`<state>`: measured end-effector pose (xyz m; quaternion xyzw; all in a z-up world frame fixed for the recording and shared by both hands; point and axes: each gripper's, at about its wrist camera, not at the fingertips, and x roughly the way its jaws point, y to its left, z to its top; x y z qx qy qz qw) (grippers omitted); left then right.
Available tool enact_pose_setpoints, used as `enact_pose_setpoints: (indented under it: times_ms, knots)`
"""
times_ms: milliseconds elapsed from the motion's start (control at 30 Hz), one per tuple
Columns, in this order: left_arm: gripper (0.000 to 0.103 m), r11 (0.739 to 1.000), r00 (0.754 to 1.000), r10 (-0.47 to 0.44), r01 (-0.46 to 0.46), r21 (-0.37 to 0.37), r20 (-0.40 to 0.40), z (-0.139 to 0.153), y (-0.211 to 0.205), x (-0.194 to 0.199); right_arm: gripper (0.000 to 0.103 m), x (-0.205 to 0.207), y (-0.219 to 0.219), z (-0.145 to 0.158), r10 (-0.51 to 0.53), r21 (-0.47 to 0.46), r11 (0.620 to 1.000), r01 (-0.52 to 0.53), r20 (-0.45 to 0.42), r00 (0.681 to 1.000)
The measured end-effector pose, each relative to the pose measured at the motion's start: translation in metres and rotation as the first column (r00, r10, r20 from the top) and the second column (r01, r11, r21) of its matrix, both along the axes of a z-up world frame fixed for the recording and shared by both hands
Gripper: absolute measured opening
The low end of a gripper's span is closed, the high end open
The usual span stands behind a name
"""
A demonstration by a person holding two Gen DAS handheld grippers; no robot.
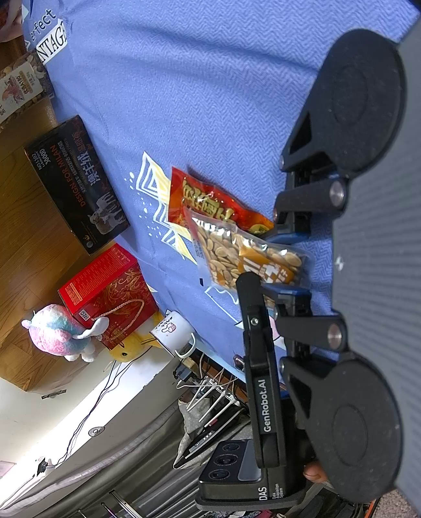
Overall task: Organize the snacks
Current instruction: 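Lift the clear seed packet with the left gripper, adjusting the grip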
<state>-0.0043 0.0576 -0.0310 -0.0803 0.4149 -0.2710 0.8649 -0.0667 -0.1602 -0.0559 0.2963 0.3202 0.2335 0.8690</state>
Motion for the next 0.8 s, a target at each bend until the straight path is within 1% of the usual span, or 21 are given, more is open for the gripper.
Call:
enact_pose_setpoints:
  times_ms: [333,567,667,800]
  knots:
    - [0.040,1.000,1.000,0.002,-0.002,-0.001,0.000,0.000,-0.001,-0.001,0.028,0.000,0.000,0.000,0.001,-0.001,1.000,-0.001,0.000,1.000]
    - [0.041,0.999,1.000,-0.027,0.027,-0.036,-0.015,-0.001,0.008,0.004,0.028,0.000,-0.001,0.000,0.003,-0.001,1.000,-0.003,0.001,1.000]
    - [0.044,0.998,0.999,-0.043,0.042,-0.049,-0.028,-0.001,0.012,0.005,0.028,0.000,-0.001,0.000,0.003,0.000,1.000,-0.003,0.000,1.000]
    - [0.044,0.997,0.998,-0.046,0.043,-0.062,-0.038,-0.002,0.015,0.004,0.028,0.001,-0.001,-0.001,0.001,0.000,1.000,-0.001,0.000,1.000]
